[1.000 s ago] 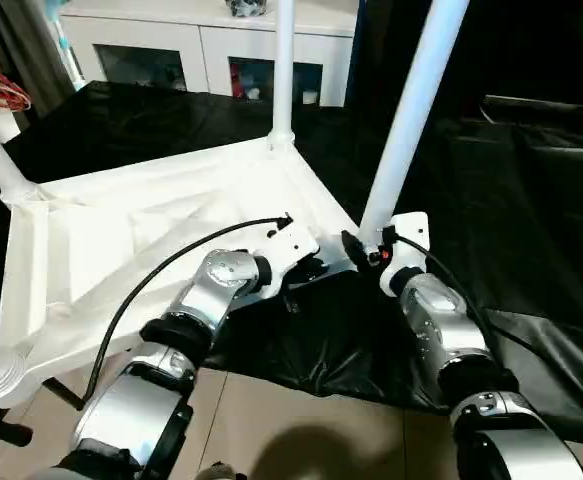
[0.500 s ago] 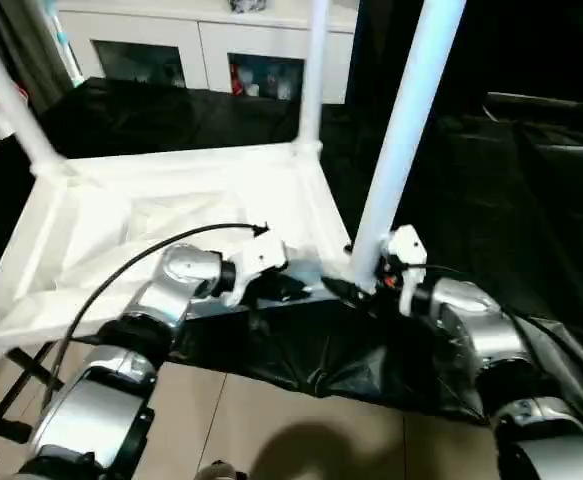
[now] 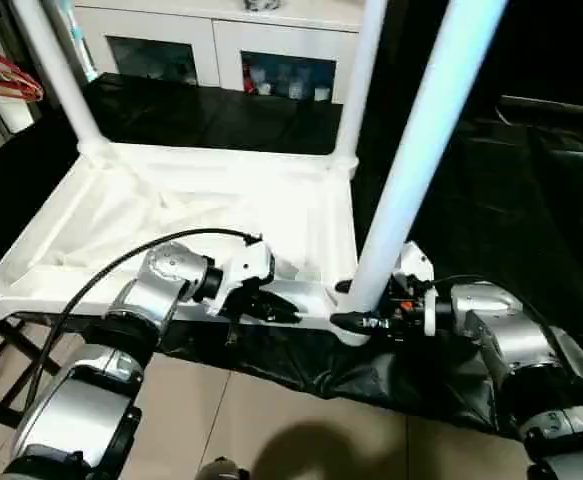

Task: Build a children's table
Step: Rotate leg to tighten

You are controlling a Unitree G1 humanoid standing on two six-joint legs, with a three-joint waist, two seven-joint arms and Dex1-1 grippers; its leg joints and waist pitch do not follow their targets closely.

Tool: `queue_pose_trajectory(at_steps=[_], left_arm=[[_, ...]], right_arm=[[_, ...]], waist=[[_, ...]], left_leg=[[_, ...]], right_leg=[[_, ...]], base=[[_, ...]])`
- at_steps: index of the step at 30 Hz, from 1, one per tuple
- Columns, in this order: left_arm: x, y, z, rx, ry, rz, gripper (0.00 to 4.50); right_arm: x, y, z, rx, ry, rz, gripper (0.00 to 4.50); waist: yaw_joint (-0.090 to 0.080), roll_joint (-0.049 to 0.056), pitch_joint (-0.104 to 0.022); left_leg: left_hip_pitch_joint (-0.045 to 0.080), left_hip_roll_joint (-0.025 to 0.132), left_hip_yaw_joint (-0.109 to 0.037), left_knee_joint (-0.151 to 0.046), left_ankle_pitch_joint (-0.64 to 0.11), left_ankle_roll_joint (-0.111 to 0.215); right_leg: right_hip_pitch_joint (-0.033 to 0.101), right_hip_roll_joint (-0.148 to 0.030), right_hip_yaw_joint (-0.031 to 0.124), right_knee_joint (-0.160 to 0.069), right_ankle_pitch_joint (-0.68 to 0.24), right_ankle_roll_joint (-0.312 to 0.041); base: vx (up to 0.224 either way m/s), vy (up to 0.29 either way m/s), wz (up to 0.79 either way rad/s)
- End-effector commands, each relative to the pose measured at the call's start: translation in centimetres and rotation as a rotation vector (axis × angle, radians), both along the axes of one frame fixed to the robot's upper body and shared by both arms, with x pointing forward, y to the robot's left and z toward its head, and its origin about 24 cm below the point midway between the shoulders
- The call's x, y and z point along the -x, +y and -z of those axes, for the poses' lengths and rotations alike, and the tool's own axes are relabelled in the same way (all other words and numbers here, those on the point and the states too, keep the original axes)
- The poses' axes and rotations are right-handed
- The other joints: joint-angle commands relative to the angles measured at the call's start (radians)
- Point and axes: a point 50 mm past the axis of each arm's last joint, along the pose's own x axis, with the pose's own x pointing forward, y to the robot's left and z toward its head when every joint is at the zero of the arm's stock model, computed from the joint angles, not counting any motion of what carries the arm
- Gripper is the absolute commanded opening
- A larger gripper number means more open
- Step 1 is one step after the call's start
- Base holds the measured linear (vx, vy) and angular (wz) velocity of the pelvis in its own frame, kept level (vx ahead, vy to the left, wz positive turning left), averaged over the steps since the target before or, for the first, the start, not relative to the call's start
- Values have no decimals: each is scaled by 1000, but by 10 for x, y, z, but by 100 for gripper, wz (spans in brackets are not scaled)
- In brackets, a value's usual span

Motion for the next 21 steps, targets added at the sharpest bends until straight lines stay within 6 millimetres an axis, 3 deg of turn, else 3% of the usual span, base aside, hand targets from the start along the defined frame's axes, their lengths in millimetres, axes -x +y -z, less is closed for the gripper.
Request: queue_pose_trajectory(at_steps=[1,12,15,19,20,21], left_arm=[[-6,-6,-13,18,-46,17,0],[-9,-13,-12,31,-89,-41,0],[-13,-17,-12,42,-121,-99,0],[-20,-29,-12,71,-159,-212,0],[-21,-32,-11,66,-170,-243,0],[-23,-37,-10,69,-180,-281,0]], right_arm=[[10,7,8,19,53,-88,252],[11,15,11,-15,55,-22,249],[5,18,13,-30,35,65,249],[-10,26,21,-32,7,319,248],[-13,29,24,-25,9,373,248],[-16,33,27,-21,8,436,248]], waist=[[-2,-8,-69],[0,-3,-69],[-3,-4,-65],[-17,-7,-61],[-19,-11,-62],[-24,-8,-60]], left_leg=[[17,58,-25,-66,-164,72],[17,56,-25,-65,-170,64],[20,56,-27,-69,-207,43],[22,53,-32,-75,-236,10],[20,53,-33,-76,-230,9],[21,53,-33,-78,-231,5]], right_leg=[[47,-100,52,-68,-156,-223],[48,-101,51,-71,-166,-219],[46,-101,50,-79,-241,-203],[44,-106,51,-90,-359,-170],[46,-105,51,-90,-358,-166],[41,-105,52,-91,-356,-165]], base=[[0,0,0],[0,0,0],[0,0,0],[0,0,0],[0,0,0],[0,0,0]])
